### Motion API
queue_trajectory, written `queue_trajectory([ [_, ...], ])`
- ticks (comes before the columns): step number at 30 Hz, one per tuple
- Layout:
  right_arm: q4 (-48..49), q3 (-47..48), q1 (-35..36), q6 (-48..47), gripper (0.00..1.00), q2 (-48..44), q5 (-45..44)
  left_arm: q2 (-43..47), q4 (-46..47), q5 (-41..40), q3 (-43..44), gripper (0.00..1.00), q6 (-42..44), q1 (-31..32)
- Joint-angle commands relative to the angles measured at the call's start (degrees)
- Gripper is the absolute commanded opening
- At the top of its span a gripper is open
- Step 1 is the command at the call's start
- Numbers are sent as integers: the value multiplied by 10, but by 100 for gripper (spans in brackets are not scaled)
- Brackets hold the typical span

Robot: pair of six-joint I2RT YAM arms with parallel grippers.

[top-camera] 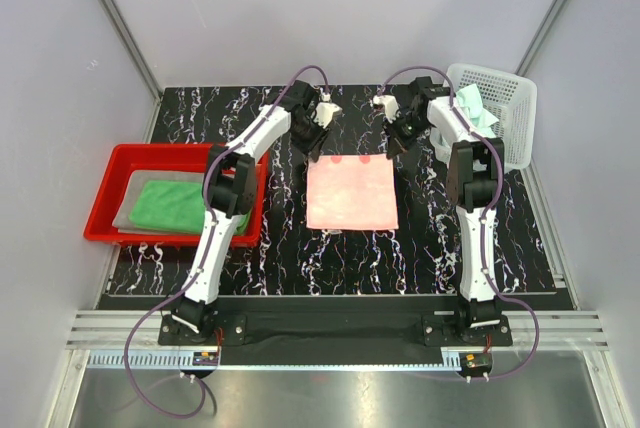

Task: Fold and stack the towels
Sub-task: Fold the towel

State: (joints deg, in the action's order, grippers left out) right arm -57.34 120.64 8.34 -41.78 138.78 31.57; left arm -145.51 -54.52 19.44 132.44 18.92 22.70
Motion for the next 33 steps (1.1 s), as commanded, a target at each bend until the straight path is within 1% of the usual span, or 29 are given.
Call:
queue_trajectory([
  [1,-1,42,-1,-13,1,9,28,-12,-15,-20,24,35,-5,-3],
  [2,-2,43,-1,-13,1,11,29,-13,-19,-23,24,33,-1,-3],
  [6,-1,41,-1,-15,0,15,29,-8,-29,-43,15,18,17,-4],
  [7,-3,42,-1,-16,0,16,29,-6,-30,-40,12,8,21,-3],
  [9,-3,43,-1,-16,0,19,34,0,-29,-29,6,0,24,-4],
  [14,6,47,-2,-14,0,23,38,23,-11,16,-3,0,26,-3],
  [17,21,46,-1,-7,0,17,23,53,11,31,-16,0,22,-3],
  [18,26,45,-2,-1,0,15,17,72,20,33,-32,0,21,-3],
  [21,42,40,-2,4,0,3,13,103,45,33,-61,0,22,-2],
  [33,131,-55,-2,4,0,-67,16,154,35,10,-101,0,24,2],
])
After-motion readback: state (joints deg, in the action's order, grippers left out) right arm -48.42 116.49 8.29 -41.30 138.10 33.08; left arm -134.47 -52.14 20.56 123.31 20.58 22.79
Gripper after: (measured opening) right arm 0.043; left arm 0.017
